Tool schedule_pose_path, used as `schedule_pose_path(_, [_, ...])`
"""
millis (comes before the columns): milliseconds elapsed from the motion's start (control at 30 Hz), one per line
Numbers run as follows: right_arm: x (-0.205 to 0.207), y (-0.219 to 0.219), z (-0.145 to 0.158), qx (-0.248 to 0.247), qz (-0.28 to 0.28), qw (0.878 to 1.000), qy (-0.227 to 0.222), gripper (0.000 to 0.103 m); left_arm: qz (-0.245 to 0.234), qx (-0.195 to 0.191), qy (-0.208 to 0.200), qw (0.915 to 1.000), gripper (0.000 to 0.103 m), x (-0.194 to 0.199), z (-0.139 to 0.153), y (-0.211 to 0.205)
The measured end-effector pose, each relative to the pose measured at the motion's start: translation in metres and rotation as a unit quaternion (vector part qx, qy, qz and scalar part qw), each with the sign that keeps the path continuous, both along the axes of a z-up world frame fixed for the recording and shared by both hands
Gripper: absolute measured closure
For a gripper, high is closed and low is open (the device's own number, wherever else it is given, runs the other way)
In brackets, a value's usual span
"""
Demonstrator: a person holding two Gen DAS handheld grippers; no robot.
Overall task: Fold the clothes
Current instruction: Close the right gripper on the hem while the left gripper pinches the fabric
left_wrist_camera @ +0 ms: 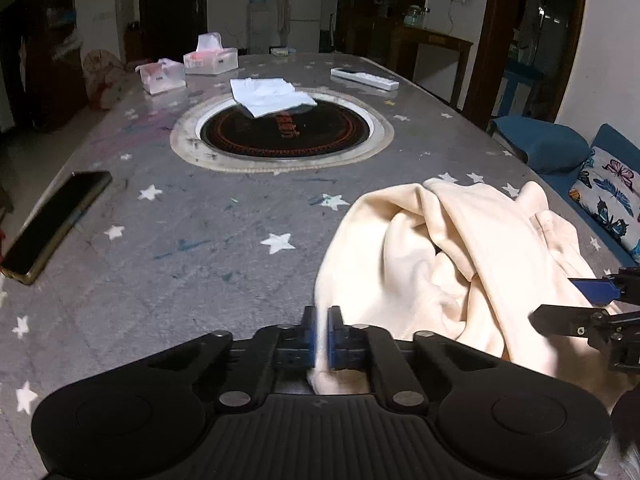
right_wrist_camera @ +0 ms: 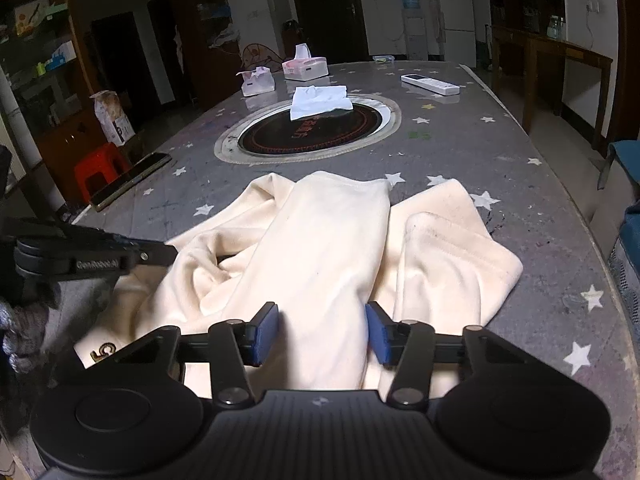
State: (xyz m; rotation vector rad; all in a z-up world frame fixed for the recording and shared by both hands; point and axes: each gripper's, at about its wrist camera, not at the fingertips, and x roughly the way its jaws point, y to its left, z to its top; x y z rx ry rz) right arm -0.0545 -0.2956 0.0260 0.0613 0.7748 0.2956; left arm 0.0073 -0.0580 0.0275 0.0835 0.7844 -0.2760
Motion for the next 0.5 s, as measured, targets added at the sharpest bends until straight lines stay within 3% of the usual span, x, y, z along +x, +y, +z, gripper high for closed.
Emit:
schedule_pose_path(133, [0.000,0.001,0.000,-0.004,-0.005,1.000,0.003,0.071,0.025,0.014,-0.026,0.9993,0.100,-0.015,0.006,0.011])
schedule_pose_path(500, [0.011,0.038,-0.005,-0.013,0.050,0.999,0.002,0.063,0.131,0.009,-0.033,0.9908,0.100,-0.078,0.009,0.070])
